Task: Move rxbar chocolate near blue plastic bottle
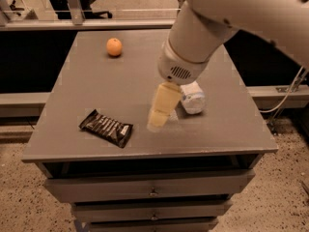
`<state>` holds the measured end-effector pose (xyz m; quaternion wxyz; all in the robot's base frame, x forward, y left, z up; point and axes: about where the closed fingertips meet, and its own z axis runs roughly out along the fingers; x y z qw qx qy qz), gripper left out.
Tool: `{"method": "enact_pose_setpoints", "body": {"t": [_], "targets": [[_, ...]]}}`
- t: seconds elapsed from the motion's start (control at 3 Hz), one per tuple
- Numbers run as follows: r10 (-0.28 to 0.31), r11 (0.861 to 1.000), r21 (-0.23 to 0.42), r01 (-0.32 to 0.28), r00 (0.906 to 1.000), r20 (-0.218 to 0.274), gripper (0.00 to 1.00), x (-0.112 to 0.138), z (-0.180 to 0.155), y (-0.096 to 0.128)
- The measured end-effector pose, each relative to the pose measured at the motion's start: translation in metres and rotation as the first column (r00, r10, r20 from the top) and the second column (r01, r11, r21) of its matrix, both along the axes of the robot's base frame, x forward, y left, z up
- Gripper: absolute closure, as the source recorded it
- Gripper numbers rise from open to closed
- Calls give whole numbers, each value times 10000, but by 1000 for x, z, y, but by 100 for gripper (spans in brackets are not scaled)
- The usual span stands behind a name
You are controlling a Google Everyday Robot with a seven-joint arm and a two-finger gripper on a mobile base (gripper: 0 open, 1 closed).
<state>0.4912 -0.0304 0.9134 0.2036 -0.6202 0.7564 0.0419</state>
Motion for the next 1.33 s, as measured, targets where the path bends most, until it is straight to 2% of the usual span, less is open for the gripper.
{"method": "enact_pose_setpoints", "body": {"t": [0.33,0.67,1.0,1.33], "targets": [[-117,9991,409,134,9991,-407,0,6,-29,47],[-415,9966,683,460,9970,-651,0,8,-48,85],[-818,9935,735,872,9940,-728,0,7,-61,108],[-1173,9901,696,1223,9905,-718,0,4,-71,121]]}}
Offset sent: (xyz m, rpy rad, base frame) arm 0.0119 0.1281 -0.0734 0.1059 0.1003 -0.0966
